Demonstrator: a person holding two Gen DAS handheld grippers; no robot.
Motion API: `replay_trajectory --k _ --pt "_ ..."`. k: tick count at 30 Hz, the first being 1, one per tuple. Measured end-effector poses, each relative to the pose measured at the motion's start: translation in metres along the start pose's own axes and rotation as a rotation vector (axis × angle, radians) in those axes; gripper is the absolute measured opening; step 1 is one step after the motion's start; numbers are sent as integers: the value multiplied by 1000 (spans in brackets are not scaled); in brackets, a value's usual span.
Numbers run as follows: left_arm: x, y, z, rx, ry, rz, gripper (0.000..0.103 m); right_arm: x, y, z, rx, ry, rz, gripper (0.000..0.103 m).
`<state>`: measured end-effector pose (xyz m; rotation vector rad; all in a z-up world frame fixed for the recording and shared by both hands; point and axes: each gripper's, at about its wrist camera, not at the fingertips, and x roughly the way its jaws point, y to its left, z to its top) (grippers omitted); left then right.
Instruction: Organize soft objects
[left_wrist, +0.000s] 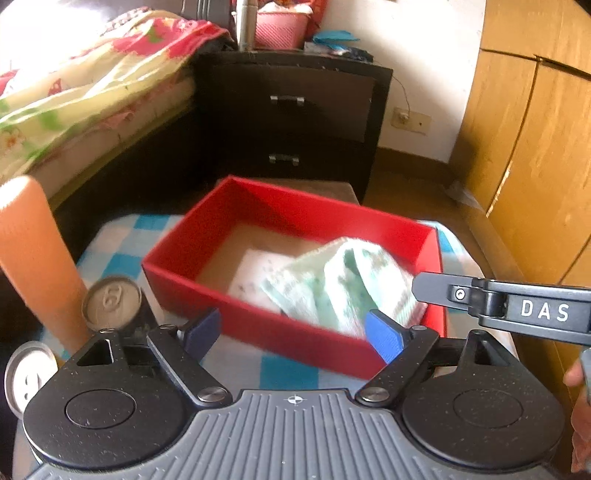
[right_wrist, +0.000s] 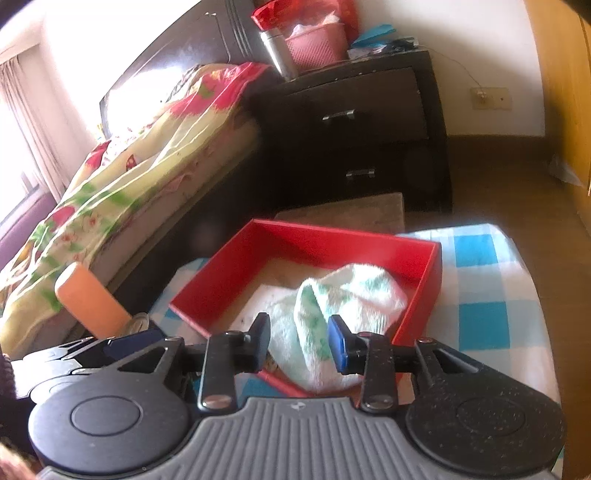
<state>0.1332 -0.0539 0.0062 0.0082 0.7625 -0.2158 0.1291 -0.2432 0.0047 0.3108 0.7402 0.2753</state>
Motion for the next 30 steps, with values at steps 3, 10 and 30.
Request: replay_trajectory --k 3,10,30 --pt "-6 4 -10 -9 20 -16 84 -9 -1 -10 6 12 -2 15" --pt "-14 7 -31 -2 62 -32 84 -28 -6 -32 14 37 -3 17" --pt "-39 -21 -85 101 120 -85 86 -69 -16 -71 72 60 -6 19"
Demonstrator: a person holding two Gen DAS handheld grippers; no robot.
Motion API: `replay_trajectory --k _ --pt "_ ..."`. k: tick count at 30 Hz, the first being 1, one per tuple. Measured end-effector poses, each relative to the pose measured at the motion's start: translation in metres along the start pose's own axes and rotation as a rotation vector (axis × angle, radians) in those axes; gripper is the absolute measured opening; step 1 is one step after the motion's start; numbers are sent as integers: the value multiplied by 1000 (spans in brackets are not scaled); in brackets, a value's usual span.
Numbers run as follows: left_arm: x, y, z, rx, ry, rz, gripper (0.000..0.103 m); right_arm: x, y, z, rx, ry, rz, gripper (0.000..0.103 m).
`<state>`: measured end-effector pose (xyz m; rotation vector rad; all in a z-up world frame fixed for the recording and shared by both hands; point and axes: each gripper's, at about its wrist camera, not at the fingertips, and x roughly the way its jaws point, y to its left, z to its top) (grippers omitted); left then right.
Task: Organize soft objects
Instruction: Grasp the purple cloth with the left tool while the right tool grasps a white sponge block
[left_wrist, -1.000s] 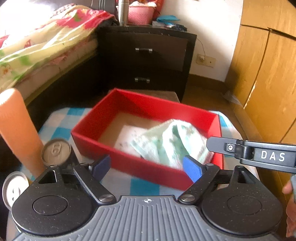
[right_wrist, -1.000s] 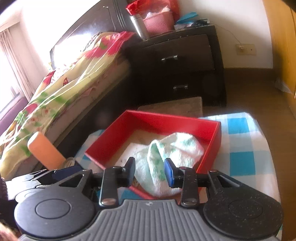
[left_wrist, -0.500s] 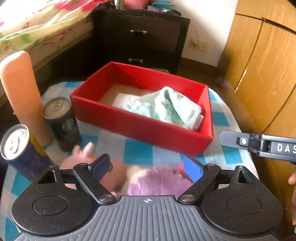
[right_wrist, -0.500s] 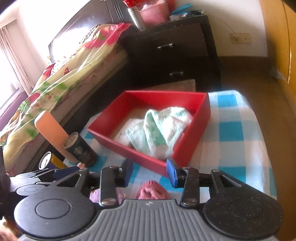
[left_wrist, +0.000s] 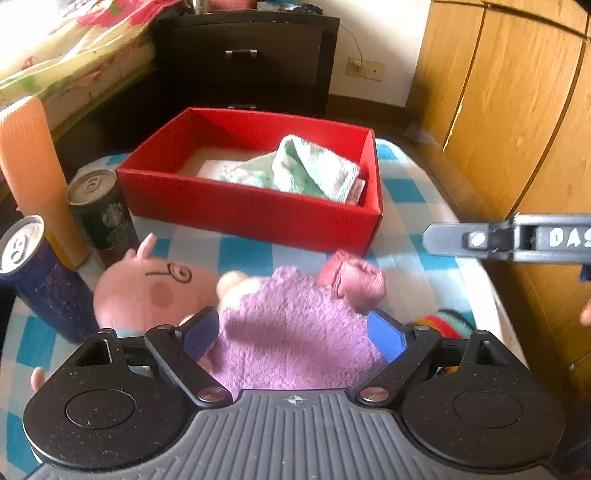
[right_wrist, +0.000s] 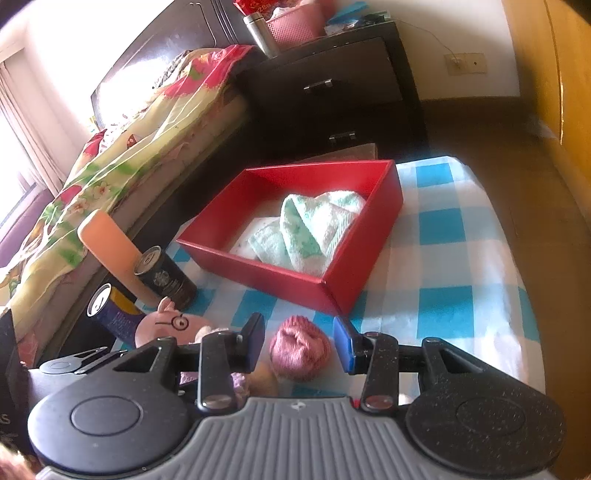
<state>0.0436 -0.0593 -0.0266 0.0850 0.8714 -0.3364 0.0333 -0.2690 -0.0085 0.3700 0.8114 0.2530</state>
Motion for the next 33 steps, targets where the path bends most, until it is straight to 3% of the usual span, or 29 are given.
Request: replay_trajectory --k 7,10,14,16,18,19,26,33 --pt "9 -7 -17 66 46 38 86 -13 -3 -10 9 5 -4 24" --pt "9 -7 -21 68 45 32 81 -18 -5 -14 8 5 -7 25" --pt "10 -5 -23 67 50 60 65 -21 -12 -16 22 10 -25 28" --pt "7 -3 -21 57 46 65 52 -23 -16 -17 28 11 -34 29" --pt "4 4 -18 22 48 42 33 -26 -20 -18 34 8 -48 33" --pt "3 7 -17 0 53 23 29 -27 -22 -18 33 10 -55 35" --pt "-8 15 -10 -38 38 -3 17 -27 -30 -23 24 42 -83 38" --pt "-31 26 6 -100 -25 -61 16 -25 -30 -27 -67 69 -112 38"
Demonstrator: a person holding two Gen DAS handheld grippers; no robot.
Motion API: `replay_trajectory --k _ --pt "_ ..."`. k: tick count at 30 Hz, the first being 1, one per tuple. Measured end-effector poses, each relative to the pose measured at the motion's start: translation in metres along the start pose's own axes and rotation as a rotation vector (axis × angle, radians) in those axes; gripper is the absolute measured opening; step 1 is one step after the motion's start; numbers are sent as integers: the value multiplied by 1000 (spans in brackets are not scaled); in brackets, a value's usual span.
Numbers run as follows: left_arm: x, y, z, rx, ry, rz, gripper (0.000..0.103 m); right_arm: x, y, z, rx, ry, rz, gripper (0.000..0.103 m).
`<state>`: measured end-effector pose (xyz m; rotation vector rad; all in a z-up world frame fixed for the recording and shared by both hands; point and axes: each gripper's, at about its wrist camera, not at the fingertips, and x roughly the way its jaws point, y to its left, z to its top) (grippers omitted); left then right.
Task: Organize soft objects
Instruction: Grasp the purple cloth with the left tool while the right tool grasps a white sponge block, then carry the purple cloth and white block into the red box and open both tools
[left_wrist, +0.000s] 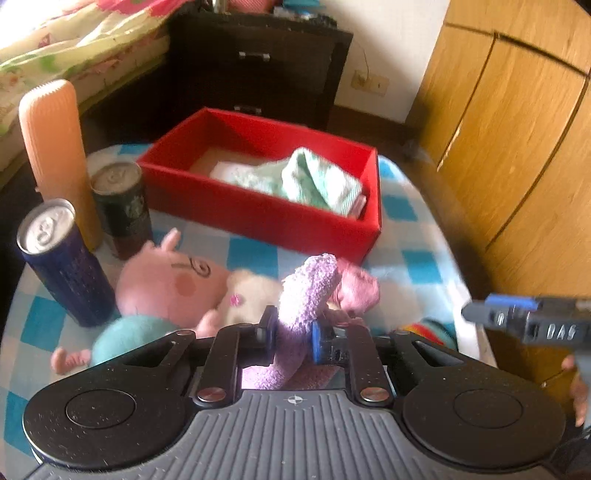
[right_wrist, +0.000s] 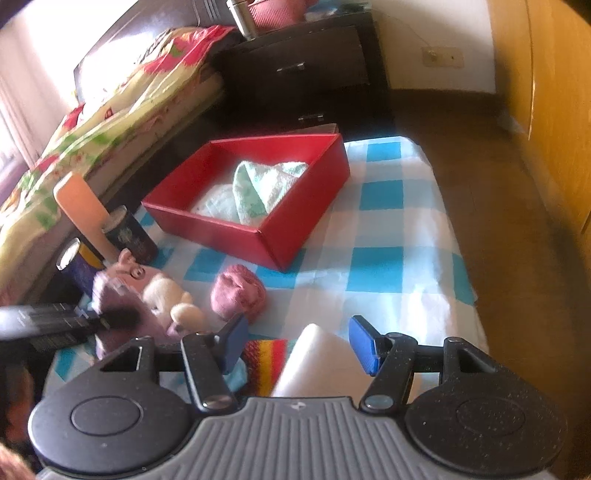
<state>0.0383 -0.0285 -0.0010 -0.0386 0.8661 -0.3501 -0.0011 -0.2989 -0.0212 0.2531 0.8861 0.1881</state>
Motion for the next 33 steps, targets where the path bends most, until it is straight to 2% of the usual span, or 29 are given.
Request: replay_trajectory --k 4,9,11,14,18,20,25,28,30,33 --pt "-4 3 3 -17 -15 -19 15 0 -5 -5 -35 18 14 39" --pt "-3 4 3 -18 -13 -35 13 -1 -17 -12 -75 36 40 54" --pt "-1 4 3 -18 -11 -39 13 1 -19 -16 -106 48 50 54" --pt "2 4 3 -20 -3 -41 13 5 -17 -19 -181 72 70 55" --pt "5 6 2 -29 13 -52 13 7 -12 -20 -307 50 86 67" --pt "7 7 1 -30 24 -59 13 11 -14 -20 -351 51 95 69" --pt "12 7 0 -26 35 -65 14 36 -25 -17 -359 139 139 69" --pt "15 5 1 -22 44 -63 14 47 -24 -16 -370 171 128 69" --pt "17 6 1 -22 48 -67 14 48 -26 -16 -344 187 117 62" --pt "18 6 2 -23 49 -67 14 40 -28 -15 -293 191 120 58"
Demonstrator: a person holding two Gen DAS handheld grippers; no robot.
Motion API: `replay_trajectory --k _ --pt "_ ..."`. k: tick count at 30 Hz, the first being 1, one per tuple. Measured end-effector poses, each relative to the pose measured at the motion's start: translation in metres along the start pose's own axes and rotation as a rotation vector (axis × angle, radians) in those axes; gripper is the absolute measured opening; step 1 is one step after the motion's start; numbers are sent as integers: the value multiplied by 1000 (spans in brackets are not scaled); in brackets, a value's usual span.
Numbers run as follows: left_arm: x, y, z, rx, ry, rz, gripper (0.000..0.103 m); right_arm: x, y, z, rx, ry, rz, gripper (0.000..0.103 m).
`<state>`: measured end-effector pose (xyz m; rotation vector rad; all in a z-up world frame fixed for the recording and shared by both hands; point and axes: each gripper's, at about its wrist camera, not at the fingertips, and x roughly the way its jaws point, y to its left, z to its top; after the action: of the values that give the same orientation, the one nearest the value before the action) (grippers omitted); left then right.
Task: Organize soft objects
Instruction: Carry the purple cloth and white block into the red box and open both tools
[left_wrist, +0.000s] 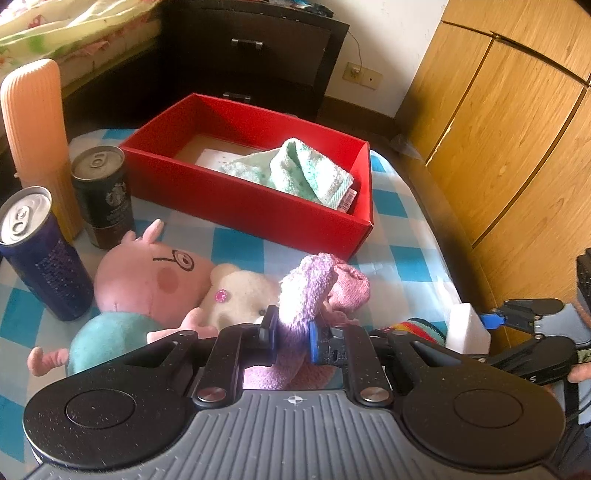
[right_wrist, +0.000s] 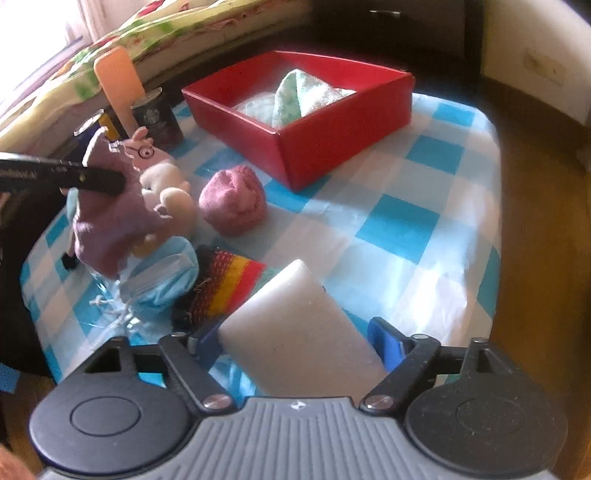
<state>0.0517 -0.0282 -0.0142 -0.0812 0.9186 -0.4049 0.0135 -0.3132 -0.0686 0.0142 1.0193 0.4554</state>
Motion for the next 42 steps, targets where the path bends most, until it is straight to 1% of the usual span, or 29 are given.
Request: replay_trajectory --k 3,6,8,13,16,21,26,36,42 --pt "0 -1 0 4 1 -1 14 -9 -4 1 87 -14 -14 56" --pt "0 -3 -1 8 2 0 14 -19 -7 8 159 -56 7 56" --pt "-1 -4 -1 10 0 -1 14 -24 -3 14 175 -87 17 56" --pt "-11 -8 2 14 -28 -19 14 -32 16 35 190 -154 47 56" --pt "-17 -8 8 -7 -53 -33 14 -36 28 44 176 -186 61 56" --pt "-35 -5 22 -45 -124 -53 14 -40 43 60 177 -243 85 56" --pt "-48 -9 36 -53 -189 -63 14 -47 49 75 201 -318 92 56" --pt "-56 -16 67 -51 -277 -39 14 -60 50 102 235 -448 94 56" --pt "-52 -16 86 -37 -313 -19 14 -59 52 115 234 -488 83 56"
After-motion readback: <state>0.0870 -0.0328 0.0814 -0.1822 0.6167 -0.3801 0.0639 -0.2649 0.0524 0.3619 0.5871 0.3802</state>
